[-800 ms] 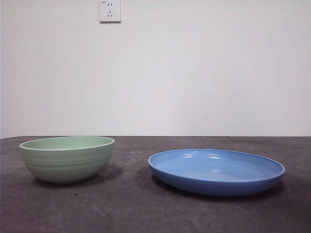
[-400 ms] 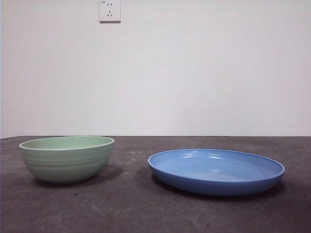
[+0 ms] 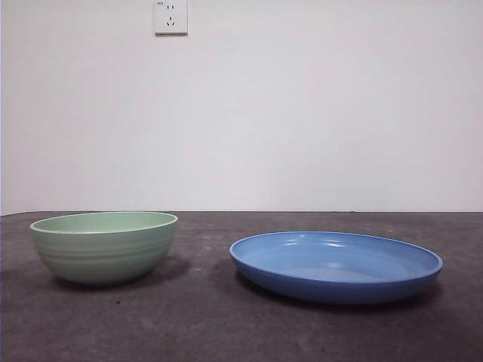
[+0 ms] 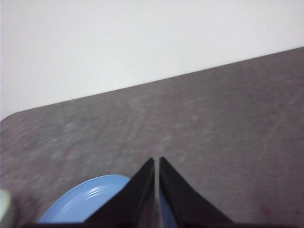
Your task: Place the green bowl on the blue plate
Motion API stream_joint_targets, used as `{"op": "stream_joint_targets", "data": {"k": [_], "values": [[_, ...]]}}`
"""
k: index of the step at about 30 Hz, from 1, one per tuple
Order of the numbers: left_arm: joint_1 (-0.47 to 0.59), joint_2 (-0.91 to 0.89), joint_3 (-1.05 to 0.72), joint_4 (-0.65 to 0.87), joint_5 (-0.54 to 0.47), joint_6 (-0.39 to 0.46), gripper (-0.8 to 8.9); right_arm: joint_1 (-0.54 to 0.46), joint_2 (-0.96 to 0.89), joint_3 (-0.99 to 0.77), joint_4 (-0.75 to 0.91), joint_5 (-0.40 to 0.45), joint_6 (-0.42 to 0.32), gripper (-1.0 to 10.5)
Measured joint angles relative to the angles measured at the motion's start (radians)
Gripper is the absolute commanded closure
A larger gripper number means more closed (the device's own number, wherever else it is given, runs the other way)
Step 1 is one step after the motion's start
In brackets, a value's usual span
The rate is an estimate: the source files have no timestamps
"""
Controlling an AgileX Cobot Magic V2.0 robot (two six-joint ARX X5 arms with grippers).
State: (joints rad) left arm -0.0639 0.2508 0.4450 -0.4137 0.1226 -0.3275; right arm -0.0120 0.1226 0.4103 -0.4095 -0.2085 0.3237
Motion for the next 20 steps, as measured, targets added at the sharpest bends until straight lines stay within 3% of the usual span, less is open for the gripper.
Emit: {"op": "stream_joint_targets", "data": {"k": [6, 12, 20], "values": [[0.0, 0.145, 0.214, -0.126, 0.106, -0.005, 7.98, 0.0, 0.127, 0.159, -0.14, -0.082, -0.003, 9.3], [0.0, 0.277, 0.371, -0.233, 0.23, -0.002, 7.98, 0.0, 0.272, 0.294, -0.251, -0.235, -0.04, 9.3], [0.0, 0.453, 0.497, -0.404, 0.34, 0.095, 7.98, 0.0, 0.468, 0.446, -0.381, -0.341, -0.129, 9.3]]}}
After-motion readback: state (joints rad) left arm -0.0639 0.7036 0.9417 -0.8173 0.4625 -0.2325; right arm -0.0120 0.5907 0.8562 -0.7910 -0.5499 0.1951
